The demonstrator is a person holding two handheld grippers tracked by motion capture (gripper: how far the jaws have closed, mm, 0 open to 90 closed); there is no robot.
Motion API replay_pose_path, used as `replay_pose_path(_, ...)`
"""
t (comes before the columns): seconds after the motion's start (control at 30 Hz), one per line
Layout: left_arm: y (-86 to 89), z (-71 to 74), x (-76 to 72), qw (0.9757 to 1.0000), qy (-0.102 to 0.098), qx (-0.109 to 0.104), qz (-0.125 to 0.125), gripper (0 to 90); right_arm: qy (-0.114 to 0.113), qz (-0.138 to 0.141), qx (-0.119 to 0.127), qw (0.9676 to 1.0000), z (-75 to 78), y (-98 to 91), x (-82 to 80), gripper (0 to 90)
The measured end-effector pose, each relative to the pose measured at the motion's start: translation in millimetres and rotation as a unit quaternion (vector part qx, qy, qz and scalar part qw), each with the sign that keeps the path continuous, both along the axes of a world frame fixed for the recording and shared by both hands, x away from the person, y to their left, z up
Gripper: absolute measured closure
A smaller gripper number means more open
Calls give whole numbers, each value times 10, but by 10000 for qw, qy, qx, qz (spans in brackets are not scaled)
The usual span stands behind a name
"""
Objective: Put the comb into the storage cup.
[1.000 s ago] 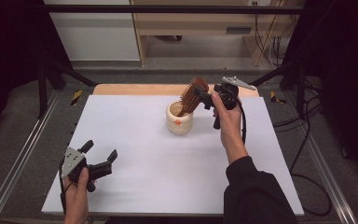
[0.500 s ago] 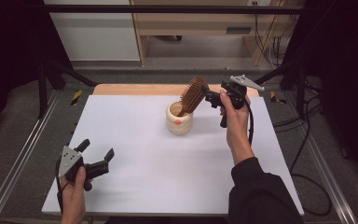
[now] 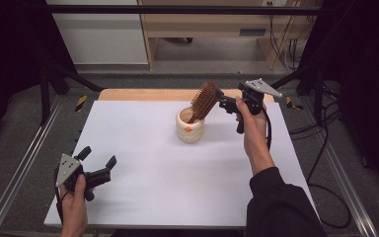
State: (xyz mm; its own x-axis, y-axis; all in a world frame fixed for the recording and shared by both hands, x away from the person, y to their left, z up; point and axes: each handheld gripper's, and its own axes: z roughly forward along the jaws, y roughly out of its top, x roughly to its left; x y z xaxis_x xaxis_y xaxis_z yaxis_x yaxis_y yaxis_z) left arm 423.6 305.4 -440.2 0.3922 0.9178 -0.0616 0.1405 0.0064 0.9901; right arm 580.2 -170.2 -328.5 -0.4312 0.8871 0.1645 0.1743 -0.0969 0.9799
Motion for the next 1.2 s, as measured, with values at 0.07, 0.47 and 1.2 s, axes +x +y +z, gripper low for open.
replay_pose_path(0.07, 7, -2, 3, 10000, 11, -18, 6, 16, -81, -6, -49, 10000, 1, -3, -7, 67)
replay_pose_path(0.47, 12, -2, 3, 10000, 11, -56, -41, 15, -365, -78, -285, 9989, 29, -66, -84, 57)
replay_pose_path(1.2, 6, -2, 2, 10000, 4, -49, -40, 15, -451, -27, -377, 9983, 64, -200, -220, 42)
